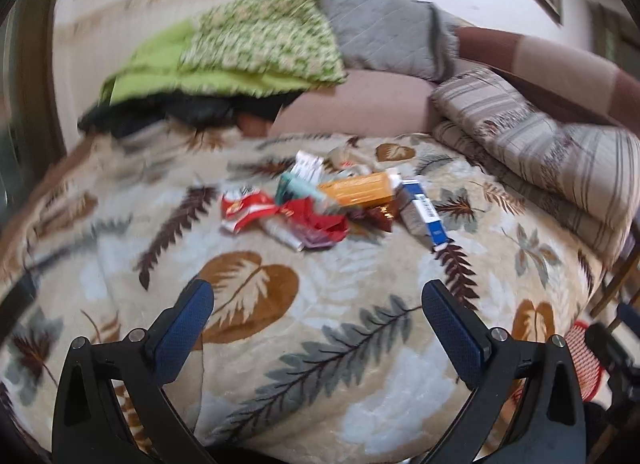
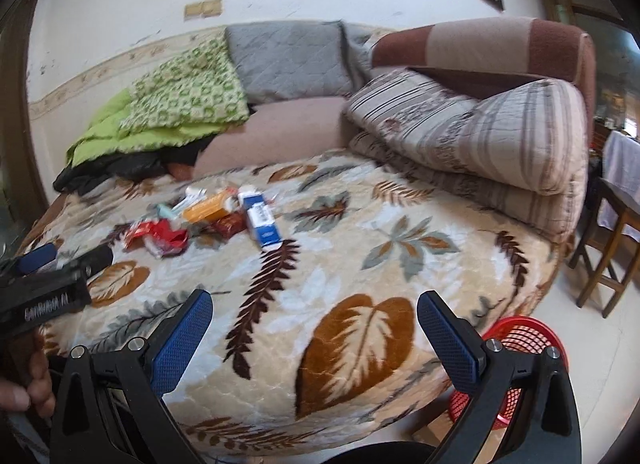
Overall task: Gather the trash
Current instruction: 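Grasp the red wrapper with the left tool while the right tool grasps the blue-white box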
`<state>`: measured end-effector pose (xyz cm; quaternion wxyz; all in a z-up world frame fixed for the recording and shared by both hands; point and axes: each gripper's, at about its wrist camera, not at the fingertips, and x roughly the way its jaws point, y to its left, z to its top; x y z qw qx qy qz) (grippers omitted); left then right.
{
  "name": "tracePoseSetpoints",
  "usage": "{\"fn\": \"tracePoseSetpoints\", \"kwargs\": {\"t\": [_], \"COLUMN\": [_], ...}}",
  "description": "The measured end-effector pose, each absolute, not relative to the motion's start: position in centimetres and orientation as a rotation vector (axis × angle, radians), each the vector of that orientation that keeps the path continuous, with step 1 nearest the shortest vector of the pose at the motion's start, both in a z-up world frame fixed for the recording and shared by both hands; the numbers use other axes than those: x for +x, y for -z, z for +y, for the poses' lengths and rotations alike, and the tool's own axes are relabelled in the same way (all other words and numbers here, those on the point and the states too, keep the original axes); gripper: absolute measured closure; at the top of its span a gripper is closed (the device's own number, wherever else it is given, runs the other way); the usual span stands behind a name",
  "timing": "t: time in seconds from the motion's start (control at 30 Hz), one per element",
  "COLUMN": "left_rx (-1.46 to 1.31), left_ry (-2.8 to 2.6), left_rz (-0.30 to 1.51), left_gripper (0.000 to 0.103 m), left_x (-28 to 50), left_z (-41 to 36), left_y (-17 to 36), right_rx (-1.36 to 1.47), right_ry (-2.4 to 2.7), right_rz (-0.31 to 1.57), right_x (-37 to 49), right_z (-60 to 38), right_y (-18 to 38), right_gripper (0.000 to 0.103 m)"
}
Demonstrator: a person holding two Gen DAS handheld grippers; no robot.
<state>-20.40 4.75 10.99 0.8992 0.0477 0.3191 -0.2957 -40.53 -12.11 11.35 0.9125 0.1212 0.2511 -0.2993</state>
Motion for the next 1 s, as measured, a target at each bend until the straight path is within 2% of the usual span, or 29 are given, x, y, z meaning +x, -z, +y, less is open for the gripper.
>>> {"fn": "tracePoseSetpoints", "kwargs": {"t": [0.17,0.23,0.3,0.37,0.5,0.6,0.73,0.83,1.0], "left_rx": [-0.016,-0.081,-0.128,-0.181,-0.23,-0.217,-0.143,-0.162,-0.169], "left_ry": [0.611,0.593,0.574,0.565,0.552,0.554,0.568,0.593,0.576], "left_rz": [0.794,0.856,0.914,0.969,1.033,1.028,0.986,1.006,1.042], "left_gripper": [0.002,0.026,0.033,0.033,0.034,0.04,0.04,0.045,0.045], "left_x": [-16.4,-14.7,-13.0,-11.7,-10.0,-9.3,-8.7,-7.8,-6.0], "left_z": [6.2,7.3,8.3,9.1,9.8,9.0,6.2,4.1,1.0], "left_y": [-9.6,-8.9,-8.0,-7.0,-5.8,-5.9,-6.8,-6.6,-5.8], "right_rx": [0.265,0.265,0.285,0.312,0.323,0.336,0.36,0.32,0.237], "right_ry": [0.518,0.484,0.435,0.393,0.349,0.334,0.315,0.373,0.441], "right_rz": [0.572,0.587,0.604,0.621,0.646,0.644,0.739,0.778,0.817], "right_x": [-37.7,-36.5,-35.0,-33.2,-29.3,-26.5,-20.6,-17.7,-14.6], "right_z": [-13.2,-13.6,-14.3,-15.3,-16.8,-18.2,-21.2,-22.6,-23.5], "right_y": [-10.8,-10.8,-10.9,-10.9,-11.1,-11.4,-9.9,-7.9,-4.8], "right_gripper": [0.001,0.004,0.007,0.015,0.017,0.03,0.03,0.03,0.03]}}
